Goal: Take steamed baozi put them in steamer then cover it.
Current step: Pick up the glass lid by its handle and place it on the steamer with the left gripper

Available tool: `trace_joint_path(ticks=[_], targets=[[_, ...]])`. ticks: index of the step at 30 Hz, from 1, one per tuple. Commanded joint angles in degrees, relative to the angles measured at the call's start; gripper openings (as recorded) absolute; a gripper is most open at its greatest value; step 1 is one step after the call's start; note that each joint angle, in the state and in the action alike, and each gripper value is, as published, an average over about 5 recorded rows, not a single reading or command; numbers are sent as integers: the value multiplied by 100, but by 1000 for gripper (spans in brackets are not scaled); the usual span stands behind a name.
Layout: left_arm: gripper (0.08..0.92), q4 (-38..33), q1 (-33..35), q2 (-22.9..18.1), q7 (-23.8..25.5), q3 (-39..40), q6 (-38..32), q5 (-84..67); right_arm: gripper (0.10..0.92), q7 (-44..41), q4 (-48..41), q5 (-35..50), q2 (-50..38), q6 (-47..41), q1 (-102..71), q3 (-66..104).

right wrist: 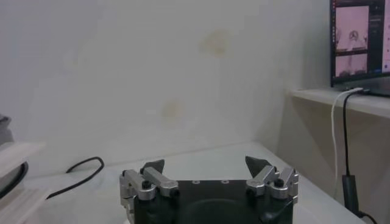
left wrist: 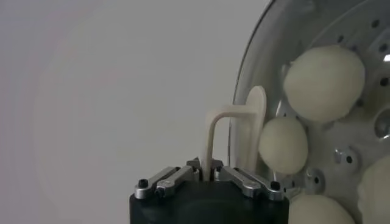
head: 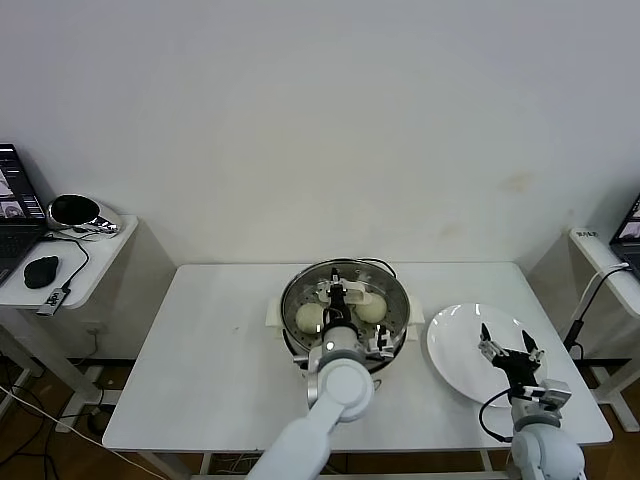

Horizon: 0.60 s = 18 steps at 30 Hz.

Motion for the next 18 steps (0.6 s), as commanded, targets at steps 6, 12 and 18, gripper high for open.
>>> trace_joint_path(ticks=[6,12,18], targets=[[154,25,63,8,-60,-1,254,0,823,-7,1,-6,6,10,1,-7],[179,-193,118,22,-60,99,247,-54,823,-8,11,-11,16,16,-23,-2],[341,-625,241,27,35,203,247,-33,823,-6,16,-2,25,11,-32,11]])
